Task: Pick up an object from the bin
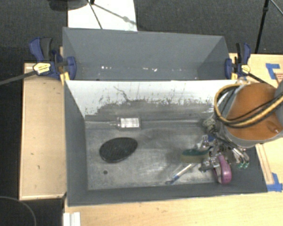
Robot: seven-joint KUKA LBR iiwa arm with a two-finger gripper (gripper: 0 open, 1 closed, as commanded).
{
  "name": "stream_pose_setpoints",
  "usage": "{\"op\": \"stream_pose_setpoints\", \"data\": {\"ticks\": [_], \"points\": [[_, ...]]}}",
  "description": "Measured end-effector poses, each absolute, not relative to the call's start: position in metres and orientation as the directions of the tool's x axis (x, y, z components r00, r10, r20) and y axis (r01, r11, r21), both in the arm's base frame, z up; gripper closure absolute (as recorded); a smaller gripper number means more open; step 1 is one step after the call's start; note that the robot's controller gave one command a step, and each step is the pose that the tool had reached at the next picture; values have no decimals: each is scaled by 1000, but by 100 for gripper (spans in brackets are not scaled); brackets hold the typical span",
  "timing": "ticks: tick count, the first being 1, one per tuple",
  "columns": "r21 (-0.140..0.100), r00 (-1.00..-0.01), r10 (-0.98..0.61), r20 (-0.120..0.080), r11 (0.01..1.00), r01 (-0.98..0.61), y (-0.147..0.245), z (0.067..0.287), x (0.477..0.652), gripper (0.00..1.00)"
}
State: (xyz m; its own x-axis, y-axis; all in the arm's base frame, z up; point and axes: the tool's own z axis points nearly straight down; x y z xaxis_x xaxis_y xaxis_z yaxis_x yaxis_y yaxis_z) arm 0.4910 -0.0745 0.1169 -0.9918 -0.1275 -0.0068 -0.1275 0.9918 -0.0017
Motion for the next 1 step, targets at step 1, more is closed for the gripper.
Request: {"op": "stream_pose_setpoints", "data": {"ticks": [1], "points": [[-1,-992,-127,-5,992,-127,-75,129,492,100]]}}
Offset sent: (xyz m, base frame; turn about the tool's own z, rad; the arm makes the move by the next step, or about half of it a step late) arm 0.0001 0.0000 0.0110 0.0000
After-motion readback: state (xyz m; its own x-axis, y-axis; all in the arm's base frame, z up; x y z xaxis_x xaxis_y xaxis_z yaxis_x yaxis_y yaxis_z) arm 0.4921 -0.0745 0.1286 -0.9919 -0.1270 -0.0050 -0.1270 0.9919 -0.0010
